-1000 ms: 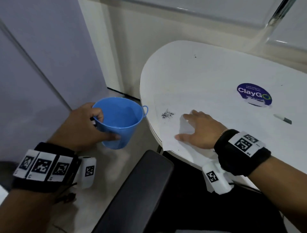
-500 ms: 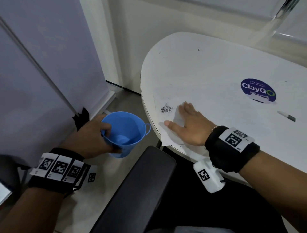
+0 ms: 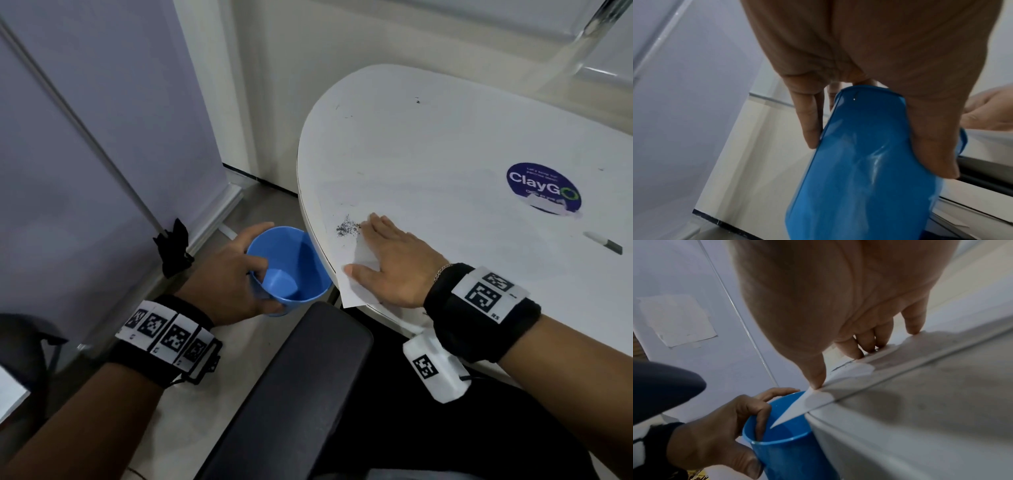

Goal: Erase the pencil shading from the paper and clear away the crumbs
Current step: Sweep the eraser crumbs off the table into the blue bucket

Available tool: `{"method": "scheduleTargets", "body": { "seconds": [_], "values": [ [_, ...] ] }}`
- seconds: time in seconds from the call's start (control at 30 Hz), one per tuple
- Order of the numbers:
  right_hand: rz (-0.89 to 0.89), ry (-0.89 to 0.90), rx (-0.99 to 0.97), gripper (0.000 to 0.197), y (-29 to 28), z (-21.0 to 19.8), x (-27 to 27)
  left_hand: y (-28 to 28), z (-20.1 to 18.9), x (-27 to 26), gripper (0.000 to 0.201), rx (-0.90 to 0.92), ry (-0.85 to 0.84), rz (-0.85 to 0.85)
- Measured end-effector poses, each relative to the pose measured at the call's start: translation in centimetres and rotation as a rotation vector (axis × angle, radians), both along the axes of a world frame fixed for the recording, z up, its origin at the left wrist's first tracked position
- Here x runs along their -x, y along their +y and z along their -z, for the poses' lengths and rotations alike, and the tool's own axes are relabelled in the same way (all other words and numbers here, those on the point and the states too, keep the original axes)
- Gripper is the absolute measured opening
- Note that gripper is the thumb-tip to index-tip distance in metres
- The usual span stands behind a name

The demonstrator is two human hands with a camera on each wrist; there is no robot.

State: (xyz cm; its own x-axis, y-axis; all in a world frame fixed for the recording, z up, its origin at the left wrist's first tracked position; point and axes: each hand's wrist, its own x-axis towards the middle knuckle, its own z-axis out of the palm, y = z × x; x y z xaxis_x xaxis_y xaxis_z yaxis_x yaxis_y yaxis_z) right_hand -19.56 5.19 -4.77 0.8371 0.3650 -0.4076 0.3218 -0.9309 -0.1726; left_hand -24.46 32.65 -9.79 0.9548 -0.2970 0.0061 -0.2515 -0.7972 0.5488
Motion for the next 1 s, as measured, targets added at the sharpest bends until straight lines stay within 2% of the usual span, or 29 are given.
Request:
{"method": "scheduleTargets", "body": {
  "seconds": [0.1,0.2,0.37,0.6,0.7,0.83,1.0],
  "values": [
    [0.021,0.005,0.01,0.084,-0.2,-0.2,-0.1,0.0,-0.2,0.1,0.041,-0.054,0.011,0.025],
    [0.044,0.031,0.039,0.087,-1.5,-0.8,0.0,0.2,-0.3,0.1,0.049,-0.097,-0.013,0.038],
    [0.147,0.038,0.05,0.09,-3.1,-2.1,0.4,-0.2,0.8,-0.1,0.045,-0.055,-0.086,0.071],
    [0.206,0.037,-0.016,0.101,-1.7,-1.3,0.0,-1.2,1.5,-0.4,0.047,0.012,-0.064,0.096],
    [0.224,0.08,0.011,0.104,-3.4,-0.8,0.3,-0.1,2.0,0.2,0.043,0.066,-0.071,0.07],
    [0.226,0.054,0.002,0.104,-4.5,-0.3,0.5,2.7,2.8,1.6,0.045,0.04,-0.108,0.024],
    [0.196,0.044,0.006,0.102,-4.2,0.0,0.7,5.4,0.2,2.3,0.054,0.038,-0.13,-0.177]
  ]
}}
